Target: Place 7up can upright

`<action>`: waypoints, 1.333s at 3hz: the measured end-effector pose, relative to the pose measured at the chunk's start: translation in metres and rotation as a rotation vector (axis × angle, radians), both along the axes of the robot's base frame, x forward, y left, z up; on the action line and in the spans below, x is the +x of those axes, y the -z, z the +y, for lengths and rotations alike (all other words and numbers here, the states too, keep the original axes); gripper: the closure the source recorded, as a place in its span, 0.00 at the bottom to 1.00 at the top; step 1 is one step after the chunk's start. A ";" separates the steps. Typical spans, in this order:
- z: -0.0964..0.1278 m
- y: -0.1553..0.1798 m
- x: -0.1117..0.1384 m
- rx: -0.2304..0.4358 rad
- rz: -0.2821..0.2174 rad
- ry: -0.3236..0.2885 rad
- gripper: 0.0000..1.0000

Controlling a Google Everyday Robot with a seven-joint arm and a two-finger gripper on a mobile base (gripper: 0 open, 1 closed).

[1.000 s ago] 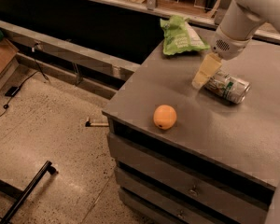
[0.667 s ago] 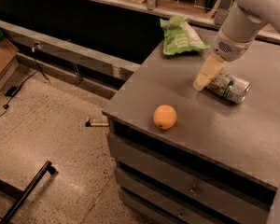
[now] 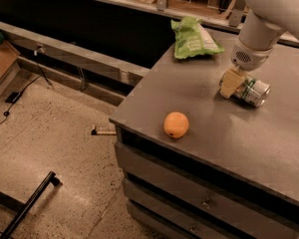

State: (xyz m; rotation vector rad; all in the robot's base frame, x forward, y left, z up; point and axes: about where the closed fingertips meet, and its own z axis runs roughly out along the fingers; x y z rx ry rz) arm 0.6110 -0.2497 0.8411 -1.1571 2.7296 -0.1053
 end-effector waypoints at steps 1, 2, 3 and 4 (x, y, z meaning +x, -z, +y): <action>0.007 -0.009 -0.008 -0.022 0.012 -0.030 0.68; 0.026 -0.040 -0.017 -0.033 -0.005 -0.099 0.92; 0.044 -0.076 -0.029 -0.089 -0.032 -0.173 1.00; 0.044 -0.076 -0.029 -0.089 -0.032 -0.174 1.00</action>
Offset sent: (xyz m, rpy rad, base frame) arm -0.0336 0.0537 0.0986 -0.0472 -0.0379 0.2072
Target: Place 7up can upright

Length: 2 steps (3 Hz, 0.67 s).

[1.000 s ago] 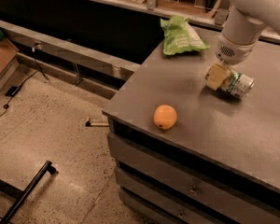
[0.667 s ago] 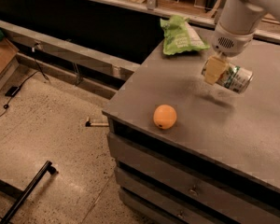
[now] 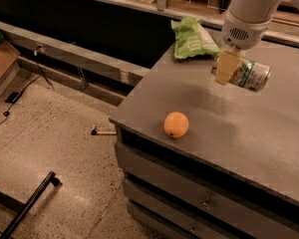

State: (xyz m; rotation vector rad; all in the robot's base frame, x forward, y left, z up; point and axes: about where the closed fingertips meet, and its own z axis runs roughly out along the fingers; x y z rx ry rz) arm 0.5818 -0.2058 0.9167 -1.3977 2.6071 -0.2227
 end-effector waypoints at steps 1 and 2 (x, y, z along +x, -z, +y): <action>0.003 0.001 0.000 0.064 0.001 -0.038 1.00; 0.003 -0.004 0.000 0.182 0.002 -0.065 1.00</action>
Offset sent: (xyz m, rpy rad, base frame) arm -0.0065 0.0041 0.0164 0.3467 0.0200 0.0996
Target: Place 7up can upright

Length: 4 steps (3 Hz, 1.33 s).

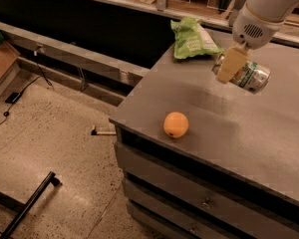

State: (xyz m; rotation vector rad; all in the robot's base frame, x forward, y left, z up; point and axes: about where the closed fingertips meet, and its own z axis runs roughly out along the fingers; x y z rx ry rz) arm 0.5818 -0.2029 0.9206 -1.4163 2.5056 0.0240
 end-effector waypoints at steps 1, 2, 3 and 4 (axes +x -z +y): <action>-0.008 -0.016 0.002 0.233 -0.028 -0.049 1.00; -0.006 -0.032 0.000 0.414 -0.050 -0.081 1.00; -0.008 -0.045 -0.003 0.564 -0.087 -0.074 1.00; -0.014 -0.058 -0.007 0.687 -0.137 -0.022 1.00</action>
Offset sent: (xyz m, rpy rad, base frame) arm -0.0097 -0.0128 0.0619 0.6372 -0.0615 0.1234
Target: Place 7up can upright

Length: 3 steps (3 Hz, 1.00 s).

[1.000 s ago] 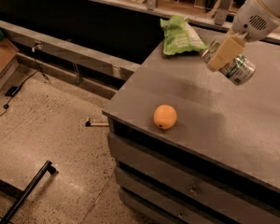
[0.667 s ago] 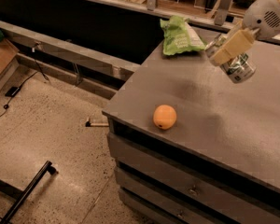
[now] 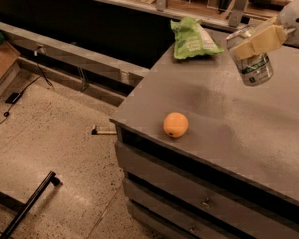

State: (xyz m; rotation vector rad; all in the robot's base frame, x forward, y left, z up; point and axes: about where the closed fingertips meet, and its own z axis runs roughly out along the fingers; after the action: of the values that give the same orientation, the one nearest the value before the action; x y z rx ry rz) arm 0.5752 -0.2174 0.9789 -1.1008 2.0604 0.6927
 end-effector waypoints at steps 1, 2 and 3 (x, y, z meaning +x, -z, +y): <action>-0.006 -0.006 -0.003 0.027 -0.017 0.098 1.00; -0.004 -0.005 -0.001 0.022 -0.022 0.100 1.00; -0.003 -0.005 -0.001 0.043 -0.025 0.107 1.00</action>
Offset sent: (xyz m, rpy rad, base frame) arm -0.0026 -0.0050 0.0052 0.0224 -0.0141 -0.0795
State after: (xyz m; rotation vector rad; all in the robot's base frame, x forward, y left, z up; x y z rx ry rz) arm 0.5742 -0.2200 0.9839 -0.9628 2.0569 0.6636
